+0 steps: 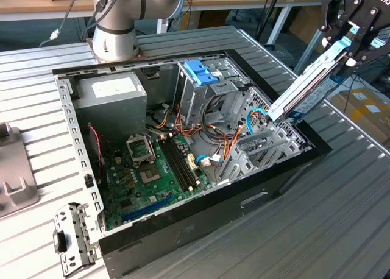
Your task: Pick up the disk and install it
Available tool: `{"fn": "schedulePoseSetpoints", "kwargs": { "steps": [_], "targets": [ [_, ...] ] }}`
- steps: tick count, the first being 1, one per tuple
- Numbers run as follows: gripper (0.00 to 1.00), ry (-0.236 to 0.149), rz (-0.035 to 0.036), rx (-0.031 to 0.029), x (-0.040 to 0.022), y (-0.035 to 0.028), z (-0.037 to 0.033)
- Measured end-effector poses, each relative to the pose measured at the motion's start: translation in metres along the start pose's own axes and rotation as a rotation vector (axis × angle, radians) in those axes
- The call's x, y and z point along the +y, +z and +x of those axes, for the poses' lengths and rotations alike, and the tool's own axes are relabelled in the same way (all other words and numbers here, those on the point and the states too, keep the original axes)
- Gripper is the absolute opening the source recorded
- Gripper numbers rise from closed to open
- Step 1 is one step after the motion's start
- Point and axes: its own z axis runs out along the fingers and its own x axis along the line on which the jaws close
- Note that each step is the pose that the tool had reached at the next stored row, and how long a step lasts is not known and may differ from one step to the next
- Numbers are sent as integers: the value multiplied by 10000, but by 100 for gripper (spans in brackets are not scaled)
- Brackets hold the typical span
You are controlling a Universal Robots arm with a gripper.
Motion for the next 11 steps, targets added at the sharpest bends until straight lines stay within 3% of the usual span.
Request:
{"fn": "schedulePoseSetpoints", "kwargs": {
  "steps": [1,2,6,11],
  "targets": [
    [37,1,-8,-1,-11,8,1],
    [37,4,-9,-28,56,68,44],
    [37,4,-9,-30,105,71,54],
    [37,4,-9,-27,221,66,68]
  ]
}}
